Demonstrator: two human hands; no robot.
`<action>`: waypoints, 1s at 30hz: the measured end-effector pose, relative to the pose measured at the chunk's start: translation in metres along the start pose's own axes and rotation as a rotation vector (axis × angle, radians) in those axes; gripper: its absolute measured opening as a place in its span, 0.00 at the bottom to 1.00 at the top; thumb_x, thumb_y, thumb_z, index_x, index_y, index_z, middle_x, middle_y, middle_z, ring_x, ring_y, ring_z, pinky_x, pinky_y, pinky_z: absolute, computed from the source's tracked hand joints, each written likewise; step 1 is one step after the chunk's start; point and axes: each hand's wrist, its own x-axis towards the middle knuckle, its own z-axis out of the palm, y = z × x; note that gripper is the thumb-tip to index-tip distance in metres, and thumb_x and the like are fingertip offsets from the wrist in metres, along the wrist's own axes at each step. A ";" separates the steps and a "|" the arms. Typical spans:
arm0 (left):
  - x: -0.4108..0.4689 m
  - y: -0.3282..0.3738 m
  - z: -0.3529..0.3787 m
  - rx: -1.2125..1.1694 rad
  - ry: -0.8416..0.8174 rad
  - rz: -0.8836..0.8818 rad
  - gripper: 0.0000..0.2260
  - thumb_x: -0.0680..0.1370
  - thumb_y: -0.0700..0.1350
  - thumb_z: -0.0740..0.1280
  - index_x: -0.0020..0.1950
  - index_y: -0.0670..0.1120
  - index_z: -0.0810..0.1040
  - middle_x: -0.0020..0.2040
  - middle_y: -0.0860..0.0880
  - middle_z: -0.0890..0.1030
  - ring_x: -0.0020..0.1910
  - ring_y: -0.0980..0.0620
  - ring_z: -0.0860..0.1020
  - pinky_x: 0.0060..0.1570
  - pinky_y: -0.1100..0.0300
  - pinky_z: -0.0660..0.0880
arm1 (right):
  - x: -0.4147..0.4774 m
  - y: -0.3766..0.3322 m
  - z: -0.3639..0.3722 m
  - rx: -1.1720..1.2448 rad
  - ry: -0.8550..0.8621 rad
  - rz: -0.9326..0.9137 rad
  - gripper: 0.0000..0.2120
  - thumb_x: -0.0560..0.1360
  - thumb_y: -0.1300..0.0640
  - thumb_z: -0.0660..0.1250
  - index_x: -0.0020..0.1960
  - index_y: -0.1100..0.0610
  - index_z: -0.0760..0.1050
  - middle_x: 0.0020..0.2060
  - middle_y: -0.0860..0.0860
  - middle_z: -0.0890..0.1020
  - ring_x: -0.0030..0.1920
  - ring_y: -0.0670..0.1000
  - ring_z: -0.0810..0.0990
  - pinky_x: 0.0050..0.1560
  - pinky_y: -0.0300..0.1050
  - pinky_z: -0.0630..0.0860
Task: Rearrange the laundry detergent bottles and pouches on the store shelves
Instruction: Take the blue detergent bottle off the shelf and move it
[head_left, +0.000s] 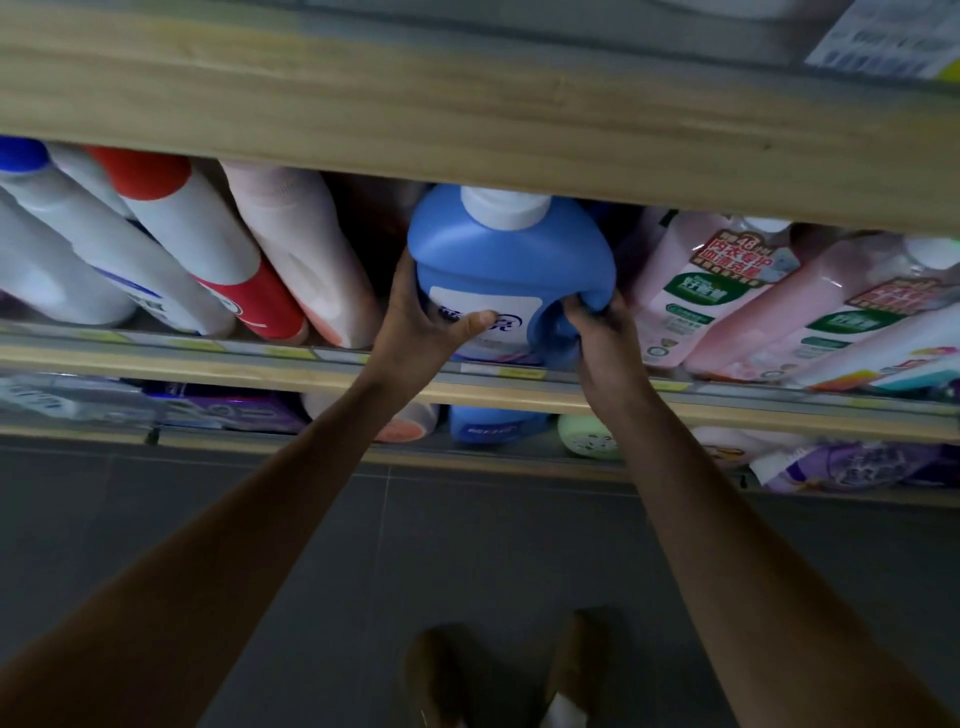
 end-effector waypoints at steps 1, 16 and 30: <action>-0.003 0.002 0.001 0.018 0.019 0.004 0.30 0.70 0.32 0.72 0.67 0.43 0.62 0.56 0.54 0.74 0.47 0.72 0.75 0.46 0.76 0.72 | -0.004 0.001 -0.002 -0.052 -0.005 0.000 0.18 0.76 0.63 0.64 0.66 0.60 0.69 0.62 0.56 0.76 0.60 0.52 0.75 0.59 0.45 0.72; -0.094 -0.001 -0.004 1.051 -0.112 -0.217 0.35 0.72 0.63 0.64 0.71 0.43 0.62 0.70 0.44 0.67 0.69 0.43 0.66 0.63 0.48 0.65 | -0.078 0.016 -0.026 -0.916 -0.103 -0.146 0.22 0.75 0.49 0.65 0.65 0.60 0.72 0.61 0.58 0.78 0.63 0.57 0.75 0.62 0.50 0.71; -0.167 0.103 -0.004 1.466 -0.160 -0.021 0.33 0.74 0.64 0.60 0.70 0.44 0.63 0.70 0.43 0.68 0.71 0.43 0.63 0.68 0.44 0.59 | -0.190 -0.061 -0.057 -1.623 -0.215 -0.483 0.23 0.76 0.44 0.58 0.64 0.57 0.70 0.62 0.58 0.75 0.65 0.59 0.69 0.62 0.54 0.66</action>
